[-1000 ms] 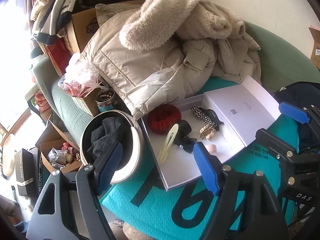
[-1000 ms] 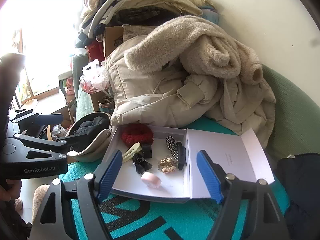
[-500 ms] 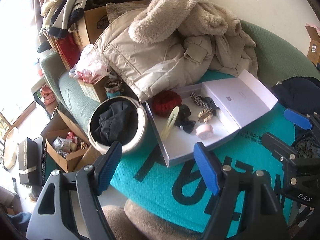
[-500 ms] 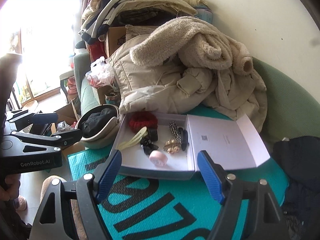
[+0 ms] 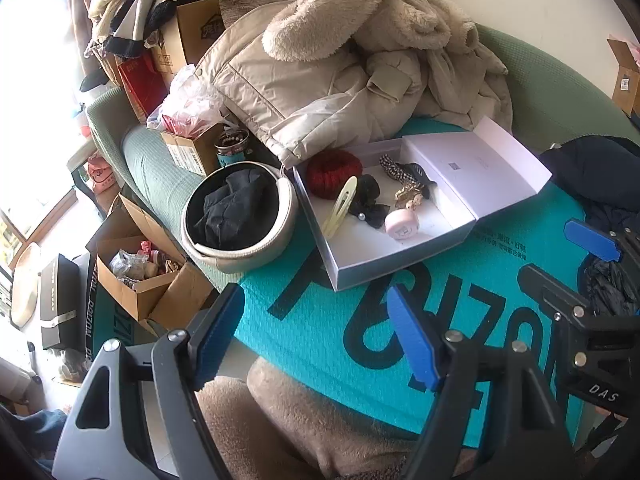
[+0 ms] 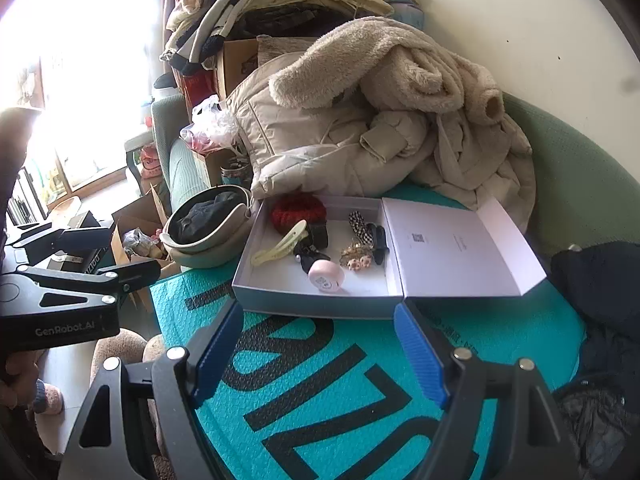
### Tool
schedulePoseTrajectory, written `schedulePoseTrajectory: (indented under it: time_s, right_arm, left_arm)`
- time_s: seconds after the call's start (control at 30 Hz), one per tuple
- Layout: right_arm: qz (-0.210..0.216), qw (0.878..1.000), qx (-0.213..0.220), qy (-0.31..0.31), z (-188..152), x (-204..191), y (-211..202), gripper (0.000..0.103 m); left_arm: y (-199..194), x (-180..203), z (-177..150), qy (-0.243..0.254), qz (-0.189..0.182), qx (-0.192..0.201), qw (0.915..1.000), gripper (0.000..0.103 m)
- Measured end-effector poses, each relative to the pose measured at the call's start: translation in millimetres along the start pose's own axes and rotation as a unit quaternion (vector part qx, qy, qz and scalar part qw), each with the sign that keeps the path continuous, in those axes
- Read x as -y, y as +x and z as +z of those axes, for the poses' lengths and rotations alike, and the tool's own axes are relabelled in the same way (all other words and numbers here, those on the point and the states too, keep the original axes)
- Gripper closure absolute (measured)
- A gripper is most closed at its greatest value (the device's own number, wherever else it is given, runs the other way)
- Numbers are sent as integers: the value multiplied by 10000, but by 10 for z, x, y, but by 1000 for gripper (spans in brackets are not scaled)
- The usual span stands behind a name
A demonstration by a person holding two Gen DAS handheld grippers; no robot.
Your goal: Organize objects
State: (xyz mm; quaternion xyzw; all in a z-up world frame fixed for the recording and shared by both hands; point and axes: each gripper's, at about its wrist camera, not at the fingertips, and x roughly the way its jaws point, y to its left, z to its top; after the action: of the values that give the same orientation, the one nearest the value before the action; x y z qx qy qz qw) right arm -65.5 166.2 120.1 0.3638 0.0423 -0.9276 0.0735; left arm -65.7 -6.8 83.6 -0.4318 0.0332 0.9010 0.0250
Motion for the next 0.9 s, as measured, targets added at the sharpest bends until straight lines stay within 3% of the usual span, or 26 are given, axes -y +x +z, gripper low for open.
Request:
schedulePoseTrajectory:
  time_s: [0.9]
  right_arm:
    - [-73, 9999, -3, -94, -7, -11, -69, 25]
  left_arm:
    - [-123, -22, -63, -172, -99, -96, 9998, 30]
